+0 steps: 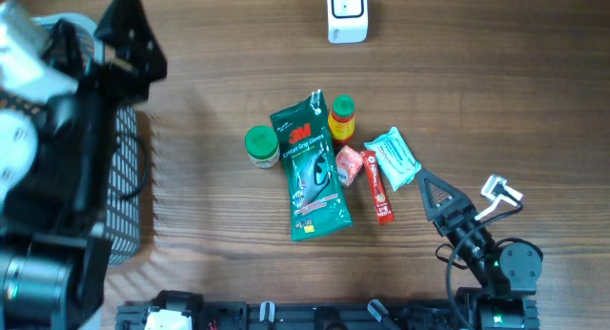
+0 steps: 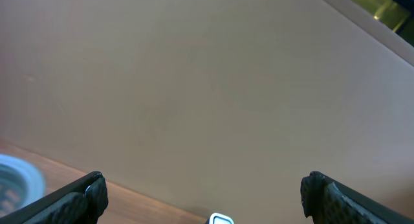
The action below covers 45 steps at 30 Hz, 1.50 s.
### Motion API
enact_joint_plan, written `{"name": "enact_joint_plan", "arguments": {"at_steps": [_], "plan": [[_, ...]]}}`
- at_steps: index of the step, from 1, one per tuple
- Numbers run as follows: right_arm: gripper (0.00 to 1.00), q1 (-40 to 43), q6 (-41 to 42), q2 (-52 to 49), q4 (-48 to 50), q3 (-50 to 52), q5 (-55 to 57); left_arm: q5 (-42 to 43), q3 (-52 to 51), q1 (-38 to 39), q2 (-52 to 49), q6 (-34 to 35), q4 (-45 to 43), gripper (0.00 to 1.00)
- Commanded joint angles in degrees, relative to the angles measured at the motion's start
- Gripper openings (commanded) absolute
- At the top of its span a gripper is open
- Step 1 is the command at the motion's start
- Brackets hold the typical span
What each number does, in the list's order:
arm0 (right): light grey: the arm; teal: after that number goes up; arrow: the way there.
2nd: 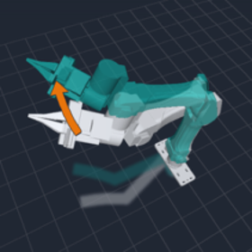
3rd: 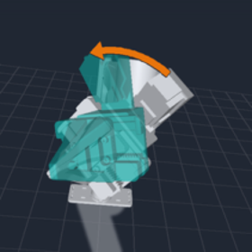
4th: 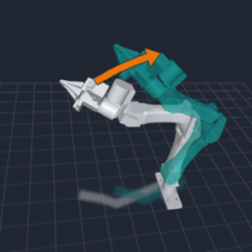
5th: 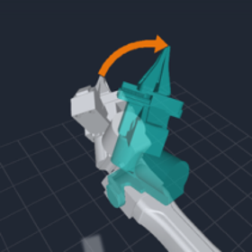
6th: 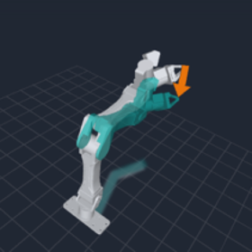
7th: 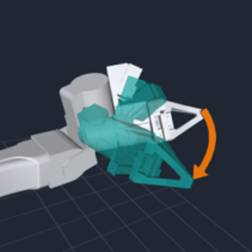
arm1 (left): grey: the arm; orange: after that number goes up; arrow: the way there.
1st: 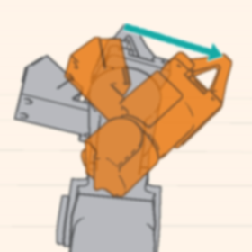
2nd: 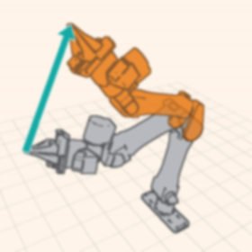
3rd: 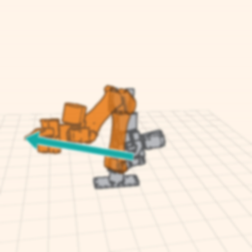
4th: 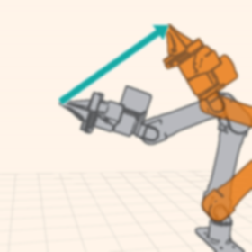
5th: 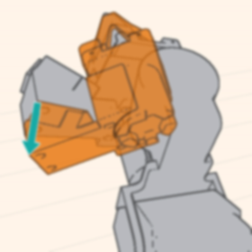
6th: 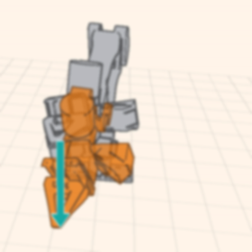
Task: Scan the item barcode
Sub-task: 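Retract the left arm to rest and move the right arm forward, then reach the right gripper over the items and grasp the green-lidded jar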
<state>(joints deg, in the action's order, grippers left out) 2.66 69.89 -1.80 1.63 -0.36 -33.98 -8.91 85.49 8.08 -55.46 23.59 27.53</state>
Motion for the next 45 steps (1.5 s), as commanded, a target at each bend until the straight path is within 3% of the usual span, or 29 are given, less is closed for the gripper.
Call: {"name": "enact_joint_plan", "arguments": {"at_steps": [1, 3, 9, 14, 18, 22, 29, 33, 36, 38, 42, 45], "plan": [[1.00, -0.2, 12.4, 0.1, 0.3, 0.1, -3.3, 0.5, 0.5, -0.2, 3.7, -3.8, 1.5, 1.00], [1.00, -0.2, 7.1, 0.1, 0.2, 0.1, -5.7, 0.5, 0.5, -0.2, 6.2, -3.7, 1.6, 1.00], [0.99, -0.2, 6.1, 0.1, 0.2, 0.0, -10.1, 2.3, 0.5, -0.2, 17.4, -1.3, 1.4, 1.00], [0.99, -0.2, -3.7, -2.0, -12.5, -7.0, -9.3, 2.2, 0.5, -0.2, 24.9, -1.7, -1.9, 1.00], [0.99, -0.2, -14.8, -10.9, -24.9, -21.0, -5.3, 2.2, 0.4, -0.2, 27.1, -3.7, -1.6, 1.00], [1.00, -0.2, -24.7, -27.1, -41.4, -42.4, 1.0, 2.2, -0.8, -0.2, 27.8, -3.6, -1.4, 1.00], [0.99, -1.4, -27.7, -47.4, -69.0, -67.7, 10.7, 2.3, -7.8, -0.2, 33.2, -3.4, -4.9, 1.00], [0.99, -10.6, -21.6, -53.6, -76.6, -76.3, 14.2, 2.2, -16.1, -0.2, 41.8, -1.7, -8.5, 1.00], [0.99, -20.5, -13.4, -56.6, -75.7, -80.5, 14.1, 1.5, -21.3, -0.2, 46.7, -1.7, -10.0, 1.00], [1.00, -27.6, -6.2, -57.8, -68.5, -81.4, 10.1, -0.9, -25.0, -0.2, 50.1, -1.7, -10.1, 1.00], [1.00, -32.9, -4.8, -59.2, -58.8, -81.3, 11.6, -2.8, -27.3, 0.3, 53.0, -1.8, -10.6, 1.00], [0.99, -40.3, -5.1, -66.5, -53.1, -81.3, 17.4, -4.3, -27.7, 0.3, 54.0, -1.8, -10.4, 1.00]]}}
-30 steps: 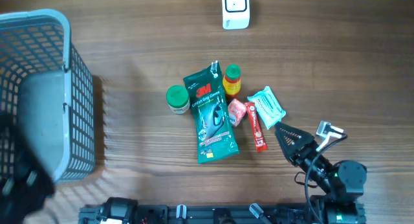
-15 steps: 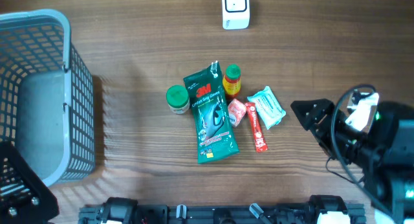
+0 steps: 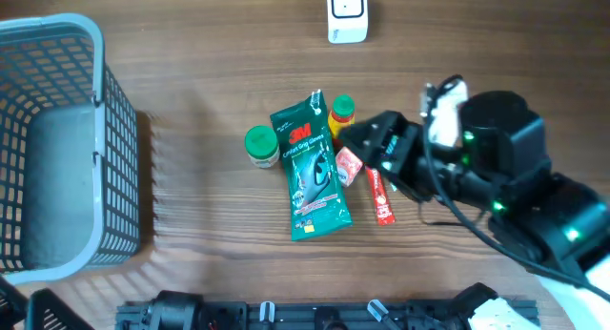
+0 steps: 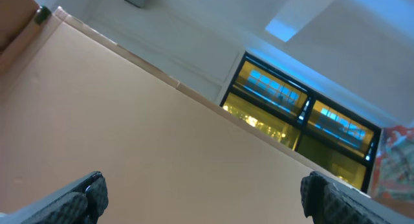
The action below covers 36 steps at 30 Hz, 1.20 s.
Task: Scan the item barcode
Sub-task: 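Reach the right gripper over the items and grasp the green-lidded jar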
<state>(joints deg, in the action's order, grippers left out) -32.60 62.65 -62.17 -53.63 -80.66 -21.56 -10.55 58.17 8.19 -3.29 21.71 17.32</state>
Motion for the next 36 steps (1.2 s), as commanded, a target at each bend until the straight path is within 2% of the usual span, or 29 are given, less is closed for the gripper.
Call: {"name": "enact_joint_plan", "arguments": {"at_steps": [1, 4, 5, 8, 10, 13, 17, 21, 36], "plan": [[1.00, -7.5, 3.5, -10.1, 2.3, -1.0, 7.5, -4.0, -0.4, 0.2, 1.8, 0.1, 0.3, 1.00], [0.99, -9.9, 6.4, -22.5, -0.5, -2.5, 9.0, -6.1, -0.4, 0.2, 1.8, 0.1, 1.3, 1.00], [0.99, -9.9, 7.3, -28.9, -3.0, -5.2, 7.7, -6.0, -0.4, 0.2, 1.8, 0.1, 1.3, 1.00], [0.99, -9.6, 8.2, -39.5, -7.9, -16.5, 9.0, -6.1, -0.4, 0.2, 1.8, 0.1, 1.3, 1.00], [0.99, -9.6, 10.8, -44.0, -12.5, -24.9, 13.0, -6.1, -0.4, 0.2, 1.8, 0.1, 1.6, 1.00], [0.99, -9.6, 16.0, -47.9, -16.2, -31.3, 16.2, -6.0, -0.8, 0.2, 2.3, 0.1, 2.1, 1.00], [0.99, -9.6, 22.8, -53.2, -15.3, -31.8, 15.1, -6.1, -3.0, 0.2, 3.0, 0.1, 1.5, 1.00], [0.99, -9.6, 25.7, -57.5, -11.2, -31.8, 12.6, -6.0, -3.3, 0.2, 3.0, 0.1, 1.3, 1.00], [0.99, -10.7, 23.9, -67.6, -3.7, -31.8, 9.6, -6.0, -3.3, 0.2, 3.0, 0.1, 1.3, 1.00]]}}
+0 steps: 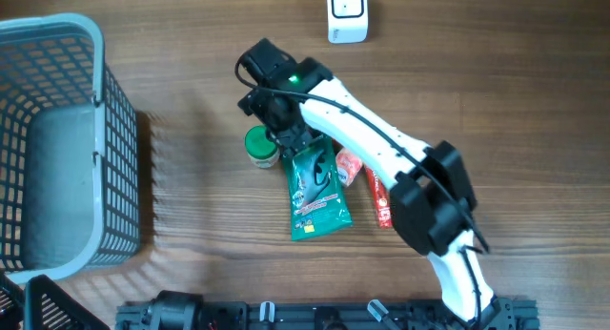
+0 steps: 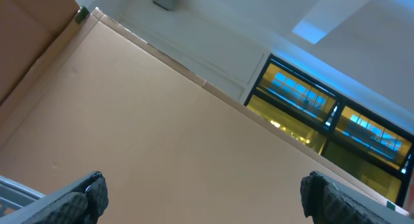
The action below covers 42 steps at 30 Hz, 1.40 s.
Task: Scan the item barcode
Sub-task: 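Reach the right gripper over the items and grasp the green-lidded jar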
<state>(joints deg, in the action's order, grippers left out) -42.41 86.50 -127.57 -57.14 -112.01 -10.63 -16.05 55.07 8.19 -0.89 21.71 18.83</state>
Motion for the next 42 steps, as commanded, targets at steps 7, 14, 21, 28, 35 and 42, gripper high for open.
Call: {"name": "enact_joint_plan", "arguments": {"at_steps": [7, 14, 21, 28, 35, 42], "plan": [[0.99, -2.7, 0.9, -6.1, 1.4, -0.4, -1.0, -0.5, -0.2, 0.2, 0.6, 0.1, -0.2, 1.00], [0.82, -2.8, 0.5, -10.0, 0.5, -0.4, -0.8, -0.5, -0.2, 0.2, 0.6, 0.1, -0.2, 1.00], [0.70, -2.7, -6.4, -10.3, -0.1, -0.4, 1.1, -0.5, -0.2, 0.2, 0.6, 0.1, -0.6, 1.00], [0.67, 0.1, -29.8, -6.0, -2.9, -0.6, -19.1, -0.5, -0.2, 0.2, 0.6, 0.1, -0.9, 1.00], [0.69, 2.2, -38.4, 11.2, -12.1, -0.6, -22.5, -0.5, -0.2, 0.2, 0.6, 0.2, -0.8, 1.00], [0.70, 2.3, -37.1, 26.8, -27.2, -0.6, -22.4, 6.1, -5.3, 0.2, 0.6, 3.4, -0.7, 1.00]]}}
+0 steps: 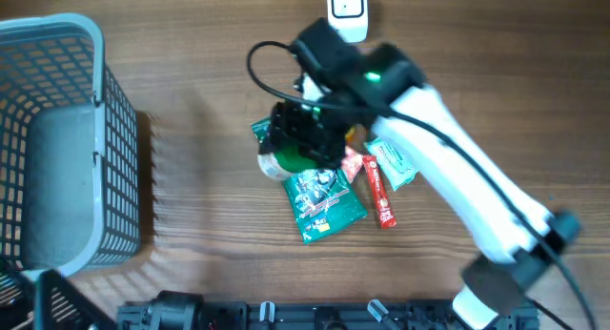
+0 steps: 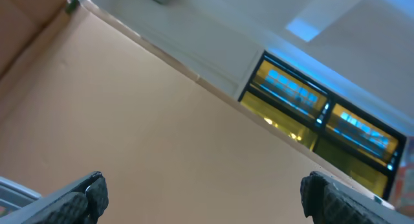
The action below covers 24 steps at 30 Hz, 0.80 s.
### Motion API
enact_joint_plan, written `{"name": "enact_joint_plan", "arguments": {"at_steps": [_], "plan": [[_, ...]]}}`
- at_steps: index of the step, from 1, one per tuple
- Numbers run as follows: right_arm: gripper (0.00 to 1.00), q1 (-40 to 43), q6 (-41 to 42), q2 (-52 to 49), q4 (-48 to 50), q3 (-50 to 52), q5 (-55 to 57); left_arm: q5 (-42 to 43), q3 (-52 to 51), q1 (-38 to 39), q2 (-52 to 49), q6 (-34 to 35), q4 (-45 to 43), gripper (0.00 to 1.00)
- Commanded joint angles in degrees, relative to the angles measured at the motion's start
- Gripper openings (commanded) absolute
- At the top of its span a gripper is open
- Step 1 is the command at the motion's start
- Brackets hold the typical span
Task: Scan the item barcode
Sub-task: 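Reach the right gripper over the items and grasp the green-lidded jar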
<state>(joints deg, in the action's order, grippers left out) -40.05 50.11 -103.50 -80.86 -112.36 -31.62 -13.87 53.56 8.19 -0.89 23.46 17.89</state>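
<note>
The green 3M package [image 1: 330, 202] lies tilted in the middle of the table, and one of its corners shows at the upper left. My right gripper [image 1: 303, 139] sits down on the package's upper part, next to the green-lidded jar [image 1: 282, 164]. Its fingers are hidden under its own body. The white scanner [image 1: 344, 6] stands at the far edge, partly behind the right arm. In the left wrist view my left gripper [image 2: 206, 191] points up at a wall and ceiling, its fingers [image 2: 87, 191] wide apart and holding nothing.
A grey wire basket [image 1: 95, 101] fills the left side. Right of the package lie a pink packet [image 1: 351, 166], a red stick packet [image 1: 381, 195] and a pale teal pack [image 1: 396, 164]. The right arm spans from the front right corner.
The right gripper has moved from beside the jar at the package's top down onto the package's upper part. The package now lies turned, and the jar sits further right and nearer.
At first the left arm hung over the basket and the right arm was low at the front right. Then the left arm had left the overhead view and the right arm was over the items. Then its gripper reached the package's top; now it is on the turned package.
</note>
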Motion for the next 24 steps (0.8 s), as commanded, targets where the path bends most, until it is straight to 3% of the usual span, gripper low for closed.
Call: {"name": "enact_joint_plan", "arguments": {"at_steps": [1, 7, 14, 20, 21, 24], "plan": [[0.70, -0.1, -1.0, 3.7, -5.1, -0.3, -1.4, 4.0, -5.4, 0.2, 0.6, 1.7, 0.2, 1.00], [0.70, -0.1, -5.0, 6.6, -11.3, -0.2, -1.3, 3.7, -18.2, 0.2, 0.5, 1.6, 0.4, 1.00], [0.70, -0.1, -13.4, 6.6, -11.3, 3.1, -9.7, 4.3, -29.0, 0.2, 0.4, 4.1, 6.8, 1.00], [0.70, 0.0, -17.2, 6.6, -11.2, 4.0, -7.1, 8.8, -36.1, 0.2, 0.5, 3.3, 5.7, 1.00], [0.70, 0.0, -17.3, 6.6, -11.2, 4.0, -6.6, 11.1, -36.6, 0.2, 0.4, 0.9, 5.4, 1.00], [0.71, 0.1, -17.8, 6.6, -11.3, 4.0, -5.2, 23.8, -36.8, 0.2, 0.5, -15.0, 5.4, 1.00]]}}
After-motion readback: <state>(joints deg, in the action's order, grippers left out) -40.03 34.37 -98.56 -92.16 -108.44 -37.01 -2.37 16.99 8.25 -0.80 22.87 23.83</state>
